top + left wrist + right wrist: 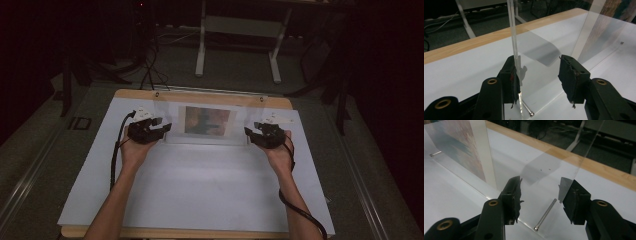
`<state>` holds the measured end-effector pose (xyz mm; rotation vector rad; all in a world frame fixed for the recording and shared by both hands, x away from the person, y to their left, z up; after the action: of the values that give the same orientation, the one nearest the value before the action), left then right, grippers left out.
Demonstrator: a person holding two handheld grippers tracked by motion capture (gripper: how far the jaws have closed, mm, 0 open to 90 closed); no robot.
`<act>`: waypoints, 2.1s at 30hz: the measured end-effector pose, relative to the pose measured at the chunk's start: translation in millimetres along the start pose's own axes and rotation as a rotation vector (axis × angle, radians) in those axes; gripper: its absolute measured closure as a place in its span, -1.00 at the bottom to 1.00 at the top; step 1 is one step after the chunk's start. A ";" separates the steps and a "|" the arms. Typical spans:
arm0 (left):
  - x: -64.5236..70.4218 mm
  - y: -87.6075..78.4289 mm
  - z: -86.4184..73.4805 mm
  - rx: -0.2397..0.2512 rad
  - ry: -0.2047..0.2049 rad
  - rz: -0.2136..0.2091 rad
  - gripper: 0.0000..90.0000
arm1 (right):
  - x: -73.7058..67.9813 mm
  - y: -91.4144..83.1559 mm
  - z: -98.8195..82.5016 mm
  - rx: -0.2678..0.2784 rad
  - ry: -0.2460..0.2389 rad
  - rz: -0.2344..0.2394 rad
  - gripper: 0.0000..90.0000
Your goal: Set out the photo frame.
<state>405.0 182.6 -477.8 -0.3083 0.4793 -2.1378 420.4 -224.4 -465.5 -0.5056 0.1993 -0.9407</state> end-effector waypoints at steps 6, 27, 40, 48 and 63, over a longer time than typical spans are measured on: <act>7.6 -8.9 2.0 -0.032 -0.010 -0.003 0.16 | -1.4 -8.8 -1.6 -0.020 0.037 0.028 0.15; 39.4 -37.8 -8.0 -0.073 -0.043 0.031 0.13 | -17.8 -35.8 -14.5 -0.102 0.095 0.061 0.14; 38.0 -37.5 -18.2 -0.058 -0.075 0.024 0.12 | -21.6 -35.4 -14.3 -0.123 0.090 0.061 0.14; 30.4 -33.5 -19.8 -0.007 -0.121 0.006 0.12 | -17.4 -30.5 -14.0 -0.111 0.126 0.078 0.14; 30.0 -35.8 -22.6 -0.016 -0.140 -0.017 0.11 | -16.0 -30.8 -19.7 -0.078 0.115 0.099 0.13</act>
<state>353.2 181.7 -480.8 -0.4692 0.4136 -2.1130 381.5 -232.8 -468.1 -0.5092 0.3630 -0.8681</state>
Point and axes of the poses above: each handheld gripper's, and its own axes: y roughly forward along the jaws, z roughly out of its top, x roughly to its right, the point moved 1 cm from there along y, roughly forward along the jaws, and after that the axes turned 1 degree about x, right-handed, at the moved point
